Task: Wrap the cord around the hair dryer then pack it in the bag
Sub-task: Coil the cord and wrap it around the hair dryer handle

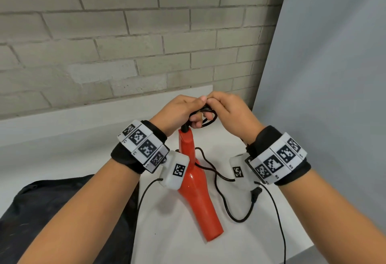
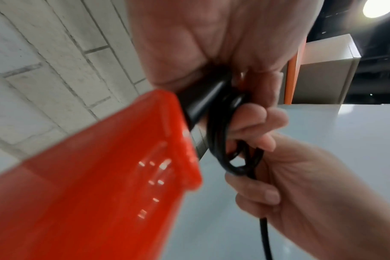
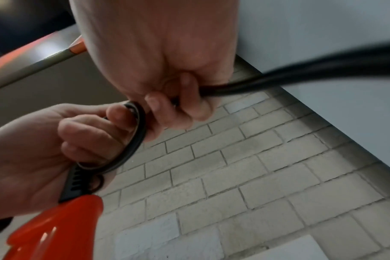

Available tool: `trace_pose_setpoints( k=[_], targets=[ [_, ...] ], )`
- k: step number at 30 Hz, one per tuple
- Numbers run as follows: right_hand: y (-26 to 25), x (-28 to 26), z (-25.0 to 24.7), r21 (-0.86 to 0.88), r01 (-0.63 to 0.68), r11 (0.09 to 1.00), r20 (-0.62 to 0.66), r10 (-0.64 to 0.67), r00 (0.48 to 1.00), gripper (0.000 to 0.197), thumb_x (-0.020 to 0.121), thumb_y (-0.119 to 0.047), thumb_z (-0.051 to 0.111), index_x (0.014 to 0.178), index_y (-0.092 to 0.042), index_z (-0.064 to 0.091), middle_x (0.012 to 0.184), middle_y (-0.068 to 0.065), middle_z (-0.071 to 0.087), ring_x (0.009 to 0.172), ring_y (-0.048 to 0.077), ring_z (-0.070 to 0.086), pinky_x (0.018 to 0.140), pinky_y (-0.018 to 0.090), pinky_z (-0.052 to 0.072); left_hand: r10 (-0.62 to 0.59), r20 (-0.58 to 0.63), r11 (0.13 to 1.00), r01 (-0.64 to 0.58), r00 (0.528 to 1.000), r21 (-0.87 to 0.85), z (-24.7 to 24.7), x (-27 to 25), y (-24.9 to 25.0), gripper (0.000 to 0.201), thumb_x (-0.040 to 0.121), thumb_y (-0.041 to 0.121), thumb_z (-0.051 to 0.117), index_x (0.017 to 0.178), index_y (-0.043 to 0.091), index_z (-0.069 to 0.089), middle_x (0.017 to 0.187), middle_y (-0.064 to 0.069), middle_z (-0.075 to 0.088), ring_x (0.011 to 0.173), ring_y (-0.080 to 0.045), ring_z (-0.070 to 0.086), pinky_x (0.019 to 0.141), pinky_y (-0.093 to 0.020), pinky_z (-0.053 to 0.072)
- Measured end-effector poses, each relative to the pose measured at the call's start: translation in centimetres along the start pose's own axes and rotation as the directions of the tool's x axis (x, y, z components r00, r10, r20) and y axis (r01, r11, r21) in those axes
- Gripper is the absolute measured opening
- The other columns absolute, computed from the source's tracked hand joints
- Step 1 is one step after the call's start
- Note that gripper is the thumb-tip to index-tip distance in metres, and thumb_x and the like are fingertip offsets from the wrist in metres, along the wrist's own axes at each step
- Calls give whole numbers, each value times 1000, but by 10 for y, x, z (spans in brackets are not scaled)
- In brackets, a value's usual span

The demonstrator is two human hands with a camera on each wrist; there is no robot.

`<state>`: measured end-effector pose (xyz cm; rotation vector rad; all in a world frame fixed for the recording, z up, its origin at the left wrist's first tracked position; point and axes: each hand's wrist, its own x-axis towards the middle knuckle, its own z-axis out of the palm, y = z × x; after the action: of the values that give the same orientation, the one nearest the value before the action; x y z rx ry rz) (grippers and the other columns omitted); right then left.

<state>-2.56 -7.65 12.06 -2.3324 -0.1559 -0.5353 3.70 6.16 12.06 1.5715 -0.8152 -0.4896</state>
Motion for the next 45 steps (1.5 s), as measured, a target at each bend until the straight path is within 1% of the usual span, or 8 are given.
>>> trace_pose_setpoints(
  k=[5,9,14,21,28,31,36,45],
  targets=[
    [-1,-9,-5,211,-39,977,60,27,998,19,93,-3,46,104,1,61,68,-19,55,56,-14,53,56,4,39,-2,-38,999,0,999,-54,-10,1,-2,41,96,25,33,78,5,63,40,9,46,48,-5,52,51,-13,44],
    [-4,-6,-5,239,-29,971,-42,40,998,15,89,-5,54,95,-4,68,78,3,69,65,-6,58,67,6,44,-43,10,982,44,999,-183,-8,0,-1,45,96,27,31,76,7,66,41,10,38,45,-9,47,52,-16,41],
    [-3,-2,-7,210,-20,977,-92,41,995,16,88,-5,54,91,-4,70,69,-5,62,61,-9,55,65,6,43,-71,58,934,87,996,-346,-6,1,-1,41,96,22,27,87,-1,60,43,9,39,47,-8,42,52,-16,42],
    [0,-1,-13,197,-2,980,-132,28,991,20,91,-8,49,94,-8,69,71,-9,63,64,-6,55,64,7,40,5,-6,978,-6,1000,-211,-5,-1,-4,37,92,28,35,79,11,65,44,10,45,60,-7,58,70,-15,47],
    [8,-2,-1,135,10,991,-223,20,975,25,95,-9,43,104,-8,65,83,-4,64,73,1,56,70,7,40,-39,-44,950,24,998,-312,-5,2,-4,41,97,24,26,79,10,61,45,12,36,47,-6,38,56,-18,33],
    [16,-14,17,46,-15,999,-114,20,993,32,97,-10,34,125,-12,50,78,-6,59,57,0,50,57,7,37,-48,-45,918,26,998,-395,-10,3,-7,38,97,22,26,87,10,61,49,11,38,49,-6,40,64,-26,30],
    [16,-33,43,-151,-120,981,142,142,980,66,93,-4,36,146,-16,-1,101,8,65,89,23,61,85,29,47,-36,-33,891,17,999,-453,-11,4,-12,36,96,23,28,101,7,60,55,12,46,51,-4,42,65,-25,29],
    [12,-56,56,-501,-96,860,246,248,937,72,87,2,38,147,-22,4,119,14,54,94,33,60,77,41,51,0,-126,903,-55,992,-427,-12,4,-17,29,96,16,29,106,15,57,78,15,71,72,1,62,63,-20,37]
  ],
)
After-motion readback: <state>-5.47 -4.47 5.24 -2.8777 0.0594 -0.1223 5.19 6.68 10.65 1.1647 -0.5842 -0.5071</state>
